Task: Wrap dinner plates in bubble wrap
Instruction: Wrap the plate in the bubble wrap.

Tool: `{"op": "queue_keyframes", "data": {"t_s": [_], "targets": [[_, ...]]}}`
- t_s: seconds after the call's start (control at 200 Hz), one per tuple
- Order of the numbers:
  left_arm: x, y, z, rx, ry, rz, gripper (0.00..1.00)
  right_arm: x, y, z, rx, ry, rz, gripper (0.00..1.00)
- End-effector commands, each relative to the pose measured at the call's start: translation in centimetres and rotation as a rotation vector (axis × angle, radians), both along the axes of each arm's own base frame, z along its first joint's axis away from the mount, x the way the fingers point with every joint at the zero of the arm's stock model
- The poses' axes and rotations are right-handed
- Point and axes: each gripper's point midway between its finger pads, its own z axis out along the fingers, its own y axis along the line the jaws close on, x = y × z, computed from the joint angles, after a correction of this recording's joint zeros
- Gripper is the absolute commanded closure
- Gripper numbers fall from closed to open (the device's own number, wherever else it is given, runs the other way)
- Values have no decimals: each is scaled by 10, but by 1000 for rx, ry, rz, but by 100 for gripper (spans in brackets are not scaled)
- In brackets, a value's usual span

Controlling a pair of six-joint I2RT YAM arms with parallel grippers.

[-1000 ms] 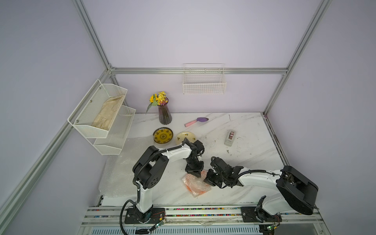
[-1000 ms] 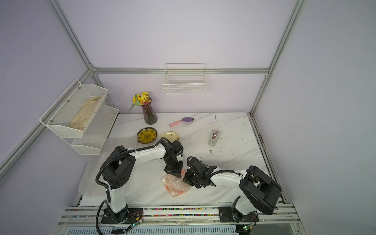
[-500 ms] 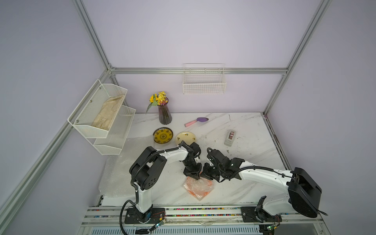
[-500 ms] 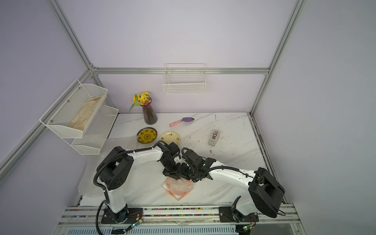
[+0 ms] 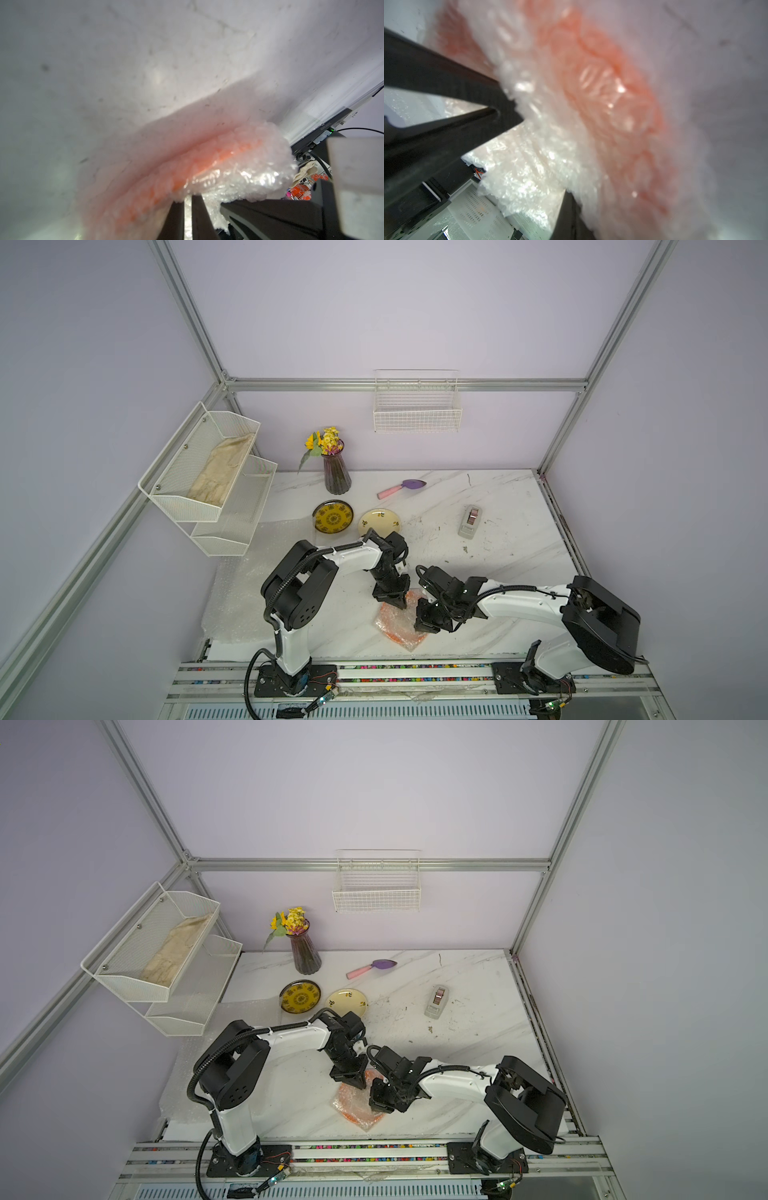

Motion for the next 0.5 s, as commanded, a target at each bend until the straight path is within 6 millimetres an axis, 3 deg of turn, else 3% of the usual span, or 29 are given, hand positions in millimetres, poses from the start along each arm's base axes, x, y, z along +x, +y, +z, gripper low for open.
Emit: {"op": "queue_keyframes", "data": {"t_s": [0.0,0.135,0.3,0.41,0.495], "targets": [[-18,48,-16,178,12,23,89,0,-50,-41,-255,29,1,100],[-38,65,-11,192,19,77,88,42,-50,-37,-297,-53,29,100],[-54,72,-4,160,19,150,88,88,-7,-34,-221,-140,161,100],[-53,63,-2,101,19,183,88,99,11,-31,-178,-183,242,100],[-39,54,6,81,-19,183,88,95,16,-29,-138,-189,277,100]]}}
